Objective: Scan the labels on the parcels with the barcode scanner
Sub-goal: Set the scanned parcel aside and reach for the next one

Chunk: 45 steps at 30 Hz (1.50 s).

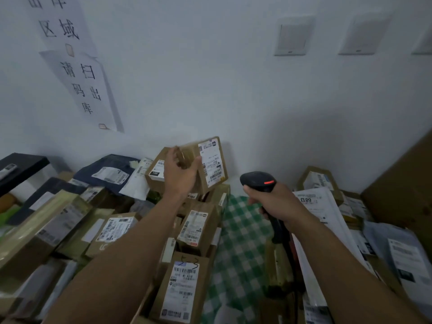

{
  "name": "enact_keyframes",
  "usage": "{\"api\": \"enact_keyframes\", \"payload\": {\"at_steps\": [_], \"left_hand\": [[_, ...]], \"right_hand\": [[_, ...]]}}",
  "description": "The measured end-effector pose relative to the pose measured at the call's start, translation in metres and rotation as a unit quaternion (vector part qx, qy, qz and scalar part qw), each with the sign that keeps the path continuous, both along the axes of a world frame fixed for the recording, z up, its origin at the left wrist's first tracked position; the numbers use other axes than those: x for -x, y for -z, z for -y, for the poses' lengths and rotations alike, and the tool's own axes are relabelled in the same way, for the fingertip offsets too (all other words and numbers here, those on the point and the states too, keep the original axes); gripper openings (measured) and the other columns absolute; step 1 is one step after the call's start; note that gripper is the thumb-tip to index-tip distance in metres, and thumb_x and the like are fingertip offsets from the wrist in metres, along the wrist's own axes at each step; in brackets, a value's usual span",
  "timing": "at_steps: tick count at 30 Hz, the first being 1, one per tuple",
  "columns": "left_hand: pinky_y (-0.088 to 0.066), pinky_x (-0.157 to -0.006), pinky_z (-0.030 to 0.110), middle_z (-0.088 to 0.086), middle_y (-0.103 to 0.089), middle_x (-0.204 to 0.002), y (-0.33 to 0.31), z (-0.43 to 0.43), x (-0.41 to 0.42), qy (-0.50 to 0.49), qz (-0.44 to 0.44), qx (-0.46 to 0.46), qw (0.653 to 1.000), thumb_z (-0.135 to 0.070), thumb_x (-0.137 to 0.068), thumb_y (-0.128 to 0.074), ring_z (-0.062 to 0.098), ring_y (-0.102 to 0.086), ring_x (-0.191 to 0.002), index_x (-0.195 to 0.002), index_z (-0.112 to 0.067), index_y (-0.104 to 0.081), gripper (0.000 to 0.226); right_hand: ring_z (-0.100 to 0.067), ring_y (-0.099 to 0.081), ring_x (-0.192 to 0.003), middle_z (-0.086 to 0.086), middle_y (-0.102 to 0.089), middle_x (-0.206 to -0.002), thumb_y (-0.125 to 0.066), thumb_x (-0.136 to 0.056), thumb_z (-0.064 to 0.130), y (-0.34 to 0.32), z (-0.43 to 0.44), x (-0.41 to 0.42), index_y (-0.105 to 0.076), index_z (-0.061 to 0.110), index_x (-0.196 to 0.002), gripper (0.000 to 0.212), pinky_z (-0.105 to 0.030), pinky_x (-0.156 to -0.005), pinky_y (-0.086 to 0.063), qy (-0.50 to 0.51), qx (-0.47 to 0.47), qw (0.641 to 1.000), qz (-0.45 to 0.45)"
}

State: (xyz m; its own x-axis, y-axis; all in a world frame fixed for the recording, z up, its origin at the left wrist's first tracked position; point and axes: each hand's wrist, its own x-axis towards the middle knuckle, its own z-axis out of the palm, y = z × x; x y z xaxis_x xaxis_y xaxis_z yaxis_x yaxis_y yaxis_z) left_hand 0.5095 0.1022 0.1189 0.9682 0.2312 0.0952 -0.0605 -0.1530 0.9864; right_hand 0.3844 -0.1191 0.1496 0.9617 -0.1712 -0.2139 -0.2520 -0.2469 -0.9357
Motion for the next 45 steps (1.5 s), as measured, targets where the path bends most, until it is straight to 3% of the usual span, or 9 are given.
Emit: {"api": "enact_keyframes", "payload": {"at_steps": [9,13,17,23,25,31,36,40,45], "left_hand": [[-0.056,-0.100,0.041,-0.005,-0.059,-0.140,0.087,0.035,-0.091,0.111,-0.066,-0.106,0.986,-0.037,-0.085,-0.081,0.016,-0.060,-0.125,-0.151,-0.034,-0.043,0.076],[-0.062,-0.079,0.027,-0.014,-0.069,-0.106,0.112,0.042,-0.117,0.123,-0.091,-0.152,0.976,-0.041,-0.093,-0.073,0.002,-0.067,-0.096,-0.118,-0.030,-0.058,0.032],[-0.056,-0.099,0.046,0.001,-0.062,-0.138,0.135,0.048,-0.137,0.133,-0.102,-0.231,0.959,-0.062,-0.090,-0.065,0.023,-0.062,-0.122,-0.146,-0.028,-0.047,0.068],[-0.055,-0.095,0.048,0.005,-0.066,-0.123,0.157,0.057,-0.148,0.087,-0.079,-0.376,0.919,-0.075,-0.083,-0.061,0.031,-0.063,-0.113,-0.132,-0.026,-0.062,0.069],[-0.048,-0.103,0.054,0.010,-0.054,-0.140,0.163,0.056,-0.151,0.079,-0.108,-0.412,0.901,-0.079,-0.083,-0.056,0.036,-0.052,-0.128,-0.137,-0.024,-0.056,0.077],[-0.029,-0.117,0.061,0.008,-0.019,-0.165,0.168,0.046,-0.144,0.153,-0.147,-0.490,0.846,-0.045,-0.085,-0.070,0.040,-0.021,-0.149,-0.158,-0.022,-0.028,0.087],[-0.023,-0.122,0.056,0.010,-0.032,-0.161,0.162,0.049,-0.119,0.135,-0.068,-0.469,0.870,-0.043,-0.090,-0.070,0.034,-0.028,-0.149,-0.156,-0.021,-0.034,0.079],[-0.030,-0.113,0.026,0.007,-0.051,-0.147,0.131,0.071,-0.065,0.163,-0.016,-0.339,0.926,-0.032,-0.093,-0.073,0.023,-0.045,-0.137,-0.147,-0.014,-0.050,0.062],[-0.040,-0.108,0.027,-0.010,-0.057,-0.134,0.089,0.086,0.016,0.265,-0.002,-0.319,0.910,-0.036,-0.095,-0.070,0.010,-0.053,-0.123,-0.135,-0.022,-0.062,0.043]], "right_hand": [[-0.012,-0.063,-0.064,-0.001,-0.078,-0.091,-0.074,-0.091,0.047,0.064,0.010,-0.072,-0.070,0.027,-0.104,0.025,-0.029,-0.064,-0.052,-0.012,0.011,0.997,-0.074],[-0.013,-0.064,-0.069,0.003,-0.078,-0.091,-0.075,-0.091,0.044,0.095,0.016,-0.095,-0.067,0.034,-0.106,0.020,-0.031,-0.066,-0.051,-0.022,-0.014,0.994,-0.103],[-0.014,-0.063,-0.063,0.000,-0.079,-0.088,-0.078,-0.089,0.044,0.122,0.024,-0.111,-0.072,0.027,-0.100,0.021,-0.033,-0.065,-0.051,-0.005,-0.035,0.990,-0.133],[-0.012,-0.059,-0.056,0.004,-0.078,-0.078,-0.079,-0.088,0.042,0.141,0.027,-0.119,-0.073,0.026,-0.099,0.020,-0.029,-0.059,-0.050,0.005,-0.039,0.990,-0.138],[-0.010,-0.058,-0.054,0.006,-0.077,-0.075,-0.078,-0.089,0.040,0.143,0.027,-0.119,-0.073,0.026,-0.101,0.019,-0.027,-0.056,-0.048,0.004,-0.045,0.990,-0.136],[-0.012,-0.060,-0.061,0.002,-0.078,-0.085,-0.078,-0.090,0.040,0.138,0.027,-0.112,-0.072,0.029,-0.100,0.017,-0.029,-0.060,-0.051,0.004,-0.053,0.988,-0.143],[-0.014,-0.062,-0.063,0.002,-0.079,-0.087,-0.078,-0.088,0.043,0.118,0.027,-0.093,-0.074,0.025,-0.102,0.023,-0.032,-0.064,-0.051,0.024,-0.045,0.989,-0.139],[-0.018,-0.066,-0.072,0.001,-0.079,-0.089,-0.076,-0.090,0.043,0.093,0.029,-0.059,-0.075,0.022,-0.105,0.025,-0.032,-0.065,-0.053,0.044,-0.049,0.989,-0.133],[-0.026,-0.072,-0.085,0.001,-0.079,-0.088,-0.073,-0.094,0.035,0.063,0.039,0.011,-0.073,0.019,-0.111,0.023,-0.039,-0.077,-0.057,0.077,-0.075,0.988,-0.111]]}}
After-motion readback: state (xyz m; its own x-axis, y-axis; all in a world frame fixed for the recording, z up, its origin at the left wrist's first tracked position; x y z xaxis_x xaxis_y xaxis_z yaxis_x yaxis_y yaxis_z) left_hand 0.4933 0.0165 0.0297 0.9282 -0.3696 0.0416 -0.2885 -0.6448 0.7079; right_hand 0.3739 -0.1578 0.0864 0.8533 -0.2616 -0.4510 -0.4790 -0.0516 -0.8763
